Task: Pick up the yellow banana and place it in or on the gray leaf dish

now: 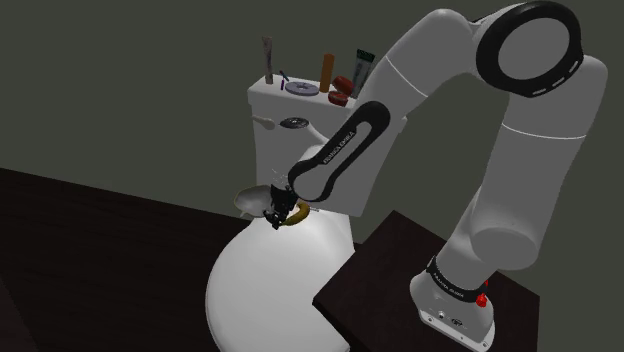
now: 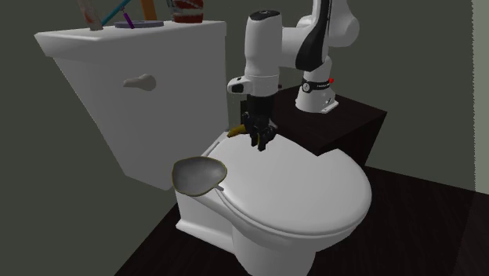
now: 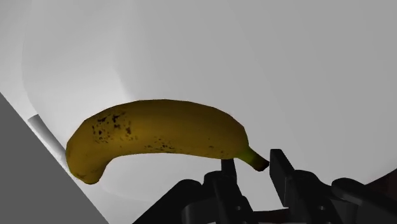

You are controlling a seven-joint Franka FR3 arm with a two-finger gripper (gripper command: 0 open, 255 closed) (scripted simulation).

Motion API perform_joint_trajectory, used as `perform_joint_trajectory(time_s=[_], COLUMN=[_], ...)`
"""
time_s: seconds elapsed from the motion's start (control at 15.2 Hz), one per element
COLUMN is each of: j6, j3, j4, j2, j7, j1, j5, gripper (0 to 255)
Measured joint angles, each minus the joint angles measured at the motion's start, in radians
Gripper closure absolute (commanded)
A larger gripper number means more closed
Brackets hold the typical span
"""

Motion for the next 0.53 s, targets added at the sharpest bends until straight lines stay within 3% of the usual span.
perform_joint_trajectory(time_s=[0.46, 0.53], j6=[-0.085, -0.085], j3=[0.012, 0.012], j4=[0.024, 0.025], j2=[-0.062, -0.062], j7=[-0.026, -0.026], j1=[-0.011, -0.011], j5=[0.032, 0.032], gripper=[255, 0])
